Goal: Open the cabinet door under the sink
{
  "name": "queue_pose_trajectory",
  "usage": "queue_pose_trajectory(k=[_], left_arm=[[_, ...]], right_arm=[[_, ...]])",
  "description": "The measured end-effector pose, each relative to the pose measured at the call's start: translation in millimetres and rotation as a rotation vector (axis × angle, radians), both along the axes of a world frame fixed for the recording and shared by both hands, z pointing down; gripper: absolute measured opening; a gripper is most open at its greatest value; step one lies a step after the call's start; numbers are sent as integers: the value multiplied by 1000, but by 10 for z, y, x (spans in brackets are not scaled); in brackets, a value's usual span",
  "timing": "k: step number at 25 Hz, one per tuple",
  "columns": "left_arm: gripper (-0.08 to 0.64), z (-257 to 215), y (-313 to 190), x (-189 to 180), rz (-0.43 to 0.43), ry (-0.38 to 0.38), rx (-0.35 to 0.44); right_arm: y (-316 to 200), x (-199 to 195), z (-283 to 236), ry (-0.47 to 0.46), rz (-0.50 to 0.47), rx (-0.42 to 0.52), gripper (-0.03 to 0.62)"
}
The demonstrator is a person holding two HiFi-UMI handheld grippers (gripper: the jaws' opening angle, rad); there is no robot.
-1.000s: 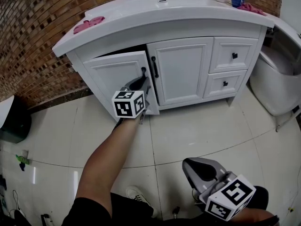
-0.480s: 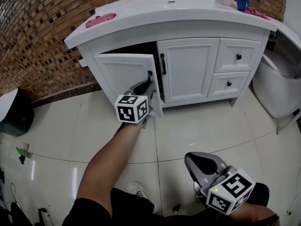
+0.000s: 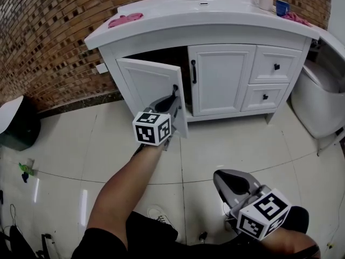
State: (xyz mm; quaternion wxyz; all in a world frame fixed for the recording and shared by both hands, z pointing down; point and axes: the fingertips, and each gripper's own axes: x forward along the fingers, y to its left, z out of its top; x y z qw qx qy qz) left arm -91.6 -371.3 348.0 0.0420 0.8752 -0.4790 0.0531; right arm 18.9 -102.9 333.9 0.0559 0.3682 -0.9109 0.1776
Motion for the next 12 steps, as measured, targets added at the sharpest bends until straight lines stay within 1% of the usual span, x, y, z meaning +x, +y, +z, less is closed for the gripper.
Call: queue_pose_trajectory(k=[12], left_arm=[[43,13,275,-174,3,1,-2]], right_arm=[[62,-96,9,15,-22,10,8]])
